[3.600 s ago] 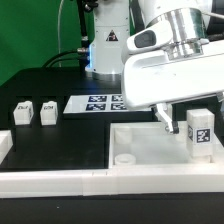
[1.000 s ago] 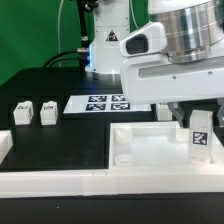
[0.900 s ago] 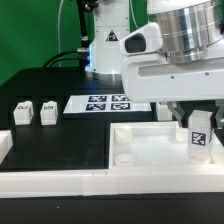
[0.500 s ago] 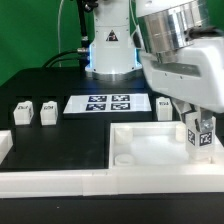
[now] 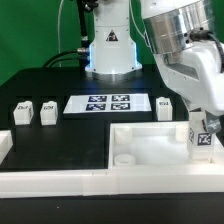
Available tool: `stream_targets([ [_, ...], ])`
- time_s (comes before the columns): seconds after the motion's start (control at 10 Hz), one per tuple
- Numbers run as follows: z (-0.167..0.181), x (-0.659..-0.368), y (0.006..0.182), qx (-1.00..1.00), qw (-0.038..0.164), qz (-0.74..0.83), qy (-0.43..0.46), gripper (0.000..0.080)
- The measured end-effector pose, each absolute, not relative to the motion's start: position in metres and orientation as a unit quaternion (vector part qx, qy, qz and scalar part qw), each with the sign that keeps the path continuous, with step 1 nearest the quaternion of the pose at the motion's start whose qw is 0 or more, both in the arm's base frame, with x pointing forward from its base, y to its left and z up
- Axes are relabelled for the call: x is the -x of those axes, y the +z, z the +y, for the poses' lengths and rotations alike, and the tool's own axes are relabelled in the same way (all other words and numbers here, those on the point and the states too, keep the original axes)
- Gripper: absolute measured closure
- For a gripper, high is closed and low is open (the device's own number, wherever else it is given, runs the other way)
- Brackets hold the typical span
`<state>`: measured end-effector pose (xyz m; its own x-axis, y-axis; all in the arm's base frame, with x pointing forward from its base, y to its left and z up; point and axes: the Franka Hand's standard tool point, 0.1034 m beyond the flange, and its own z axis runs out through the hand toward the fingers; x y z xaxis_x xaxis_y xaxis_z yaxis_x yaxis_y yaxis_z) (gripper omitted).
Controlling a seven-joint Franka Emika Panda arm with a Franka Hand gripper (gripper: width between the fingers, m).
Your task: Assemble one leg
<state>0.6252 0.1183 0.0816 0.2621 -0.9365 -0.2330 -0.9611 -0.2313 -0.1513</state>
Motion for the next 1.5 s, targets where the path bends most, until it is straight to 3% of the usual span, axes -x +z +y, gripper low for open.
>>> stream_targets([
  [0.1,0.12,-0.622,0.08,0.847,0.125,0.515,0.051,0.0231],
  [0.2,0.123,-0.623,0.082,0.885,0.118,0.446,0.055,0.0166],
  [0.5,0.123,-0.624,0.082,0.941,0.123,0.314,0.036,0.0153],
  [0.7,0.119,-0.621,0.081,0.982,0.101,0.155,0.024,0.015],
  [0.9,0.109,-0.621,0.071,0.995,0.099,0.012,0.011,0.015],
  [1.1,0.11,-0.621,0.07,0.994,0.099,0.035,0.013,0.016],
  [1.3,0.111,-0.621,0.07,0.992,0.101,0.079,0.018,0.0486],
  [1.5,0.112,-0.62,0.07,0.981,0.102,0.165,0.027,0.0506],
])
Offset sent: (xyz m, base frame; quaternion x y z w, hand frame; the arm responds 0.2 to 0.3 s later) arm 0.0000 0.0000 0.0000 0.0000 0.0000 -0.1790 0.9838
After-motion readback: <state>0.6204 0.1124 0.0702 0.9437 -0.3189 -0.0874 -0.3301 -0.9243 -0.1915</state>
